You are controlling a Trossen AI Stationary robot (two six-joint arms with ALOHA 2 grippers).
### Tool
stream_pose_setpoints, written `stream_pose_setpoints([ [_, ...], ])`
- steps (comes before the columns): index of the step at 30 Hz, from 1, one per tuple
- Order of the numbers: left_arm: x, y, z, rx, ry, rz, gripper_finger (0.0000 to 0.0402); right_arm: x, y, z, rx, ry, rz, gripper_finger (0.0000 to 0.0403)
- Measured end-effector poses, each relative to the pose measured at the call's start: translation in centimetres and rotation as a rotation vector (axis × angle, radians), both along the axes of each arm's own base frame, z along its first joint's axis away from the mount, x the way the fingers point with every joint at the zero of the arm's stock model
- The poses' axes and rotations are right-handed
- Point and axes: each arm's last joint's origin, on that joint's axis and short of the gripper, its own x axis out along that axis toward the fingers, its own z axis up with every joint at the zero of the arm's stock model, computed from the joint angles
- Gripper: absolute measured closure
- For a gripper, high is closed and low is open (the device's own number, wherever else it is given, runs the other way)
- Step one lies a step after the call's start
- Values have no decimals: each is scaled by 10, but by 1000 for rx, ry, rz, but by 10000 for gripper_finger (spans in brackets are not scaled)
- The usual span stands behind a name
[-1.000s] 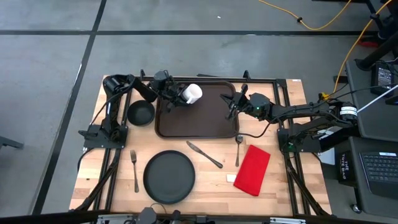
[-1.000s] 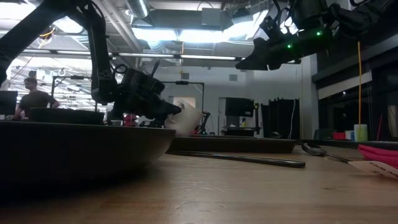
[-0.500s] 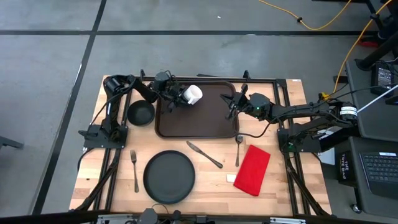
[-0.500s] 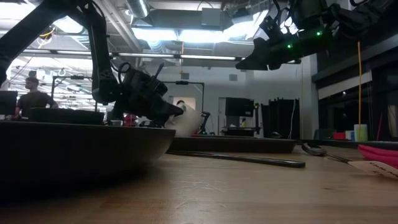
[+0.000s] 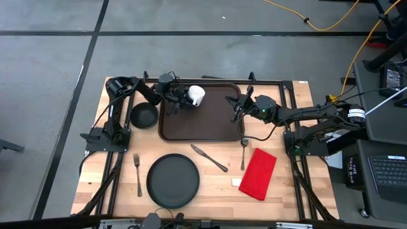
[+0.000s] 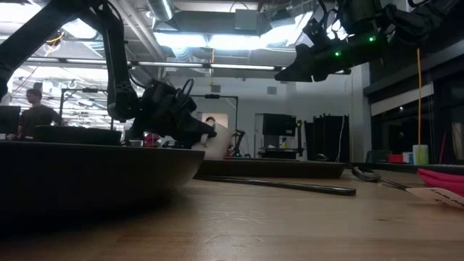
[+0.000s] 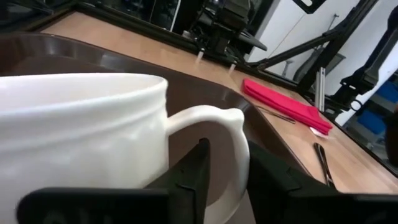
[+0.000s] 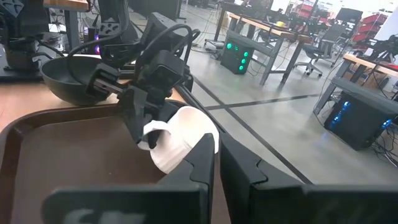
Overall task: Set up tray
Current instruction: Put the white mug on the brown serving tray
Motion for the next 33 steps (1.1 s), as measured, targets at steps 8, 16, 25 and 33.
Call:
stream_pose_setpoints([
  [8,0,0,0,10,1,10,278,0,0,0,0,1,0,374],
  [16,0,1,-4,-34,49,62,245,0,0,0,0,1,0,374],
  [25,-1,1,-10,-53,105,103,222,0,0,0,0,1,0,374],
  [33,-1,1,-9,-26,95,100,221,0,0,0,0,1,0,374],
])
